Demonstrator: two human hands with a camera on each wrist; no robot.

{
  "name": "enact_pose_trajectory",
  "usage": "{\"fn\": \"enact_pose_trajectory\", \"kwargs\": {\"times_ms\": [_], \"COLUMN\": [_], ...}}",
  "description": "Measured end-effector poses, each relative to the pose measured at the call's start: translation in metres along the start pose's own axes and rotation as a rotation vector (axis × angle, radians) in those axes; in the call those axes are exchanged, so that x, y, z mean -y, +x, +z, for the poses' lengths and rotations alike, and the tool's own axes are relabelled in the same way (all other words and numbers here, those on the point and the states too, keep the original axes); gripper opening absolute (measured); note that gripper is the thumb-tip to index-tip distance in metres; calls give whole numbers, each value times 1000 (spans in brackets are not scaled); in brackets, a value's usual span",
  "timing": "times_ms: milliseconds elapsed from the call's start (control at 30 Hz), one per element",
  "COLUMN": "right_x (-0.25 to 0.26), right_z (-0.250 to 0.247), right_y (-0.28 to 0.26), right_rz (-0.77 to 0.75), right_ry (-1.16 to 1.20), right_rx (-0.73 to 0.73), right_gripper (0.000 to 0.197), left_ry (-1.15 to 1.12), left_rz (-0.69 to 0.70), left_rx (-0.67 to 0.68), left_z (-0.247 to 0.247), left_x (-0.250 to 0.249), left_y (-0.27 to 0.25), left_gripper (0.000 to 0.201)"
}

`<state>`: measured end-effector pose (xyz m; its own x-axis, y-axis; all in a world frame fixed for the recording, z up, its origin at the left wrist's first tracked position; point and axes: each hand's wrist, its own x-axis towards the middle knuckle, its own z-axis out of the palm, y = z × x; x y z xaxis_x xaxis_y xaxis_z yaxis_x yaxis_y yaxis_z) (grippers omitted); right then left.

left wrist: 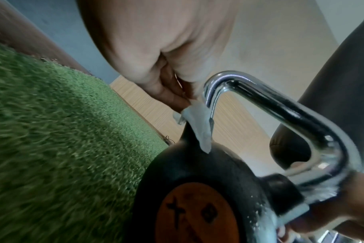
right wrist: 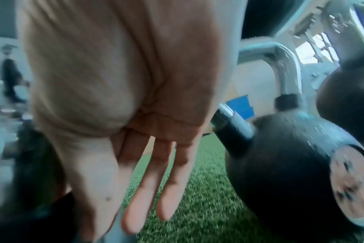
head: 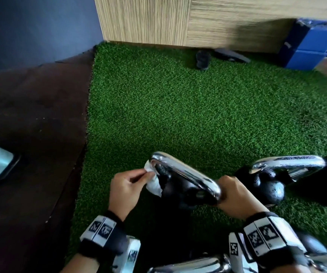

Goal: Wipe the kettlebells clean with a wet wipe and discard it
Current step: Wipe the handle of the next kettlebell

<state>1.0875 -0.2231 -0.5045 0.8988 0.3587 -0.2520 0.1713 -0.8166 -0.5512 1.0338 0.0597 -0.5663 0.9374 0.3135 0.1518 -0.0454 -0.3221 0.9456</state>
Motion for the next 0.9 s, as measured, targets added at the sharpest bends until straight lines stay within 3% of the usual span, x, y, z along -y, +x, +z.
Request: {"fn": "enact_pose_trajectory", "kwargs": {"times_ms": [100, 200, 300, 367, 467, 533, 667, 767, 900], "right_x": [15, 36, 48, 48, 42, 37, 23, 15, 12], "right_z": [-4, 0, 0, -3, -6, -3, 8, 16, 18], "right_y": [-2, -2, 5, 14, 31, 41, 52, 55, 56], "right_rz": [-119, -199, -220, -181, -96, -34, 62, 75, 78], "right_ry": [-160, -229, -185, -129, -25, 15, 158, 288, 312], "right_rx": [114, 240, 319, 282, 114, 89, 77, 162, 228], "right_gripper": [19, 34, 26, 19, 27, 42, 47, 36, 19], "left_ry": [101, 144, 108, 156, 158, 175, 233, 107, 53], "left_rz": [64, 89, 169, 200, 99, 96, 156, 115, 66], "left_rx": [55, 127, 202, 227, 223, 165, 97, 65, 123], "left_z": [13, 33, 46, 48, 46, 48, 53, 52, 51], "left_x": [-8, -19, -33, -36, -37, -35, -43, -53, -54], "left_y": [31, 53, 62, 65, 62, 55, 50, 55, 59], "left_gripper": [10, 15, 42, 50, 30, 23, 12, 7, 13]}}
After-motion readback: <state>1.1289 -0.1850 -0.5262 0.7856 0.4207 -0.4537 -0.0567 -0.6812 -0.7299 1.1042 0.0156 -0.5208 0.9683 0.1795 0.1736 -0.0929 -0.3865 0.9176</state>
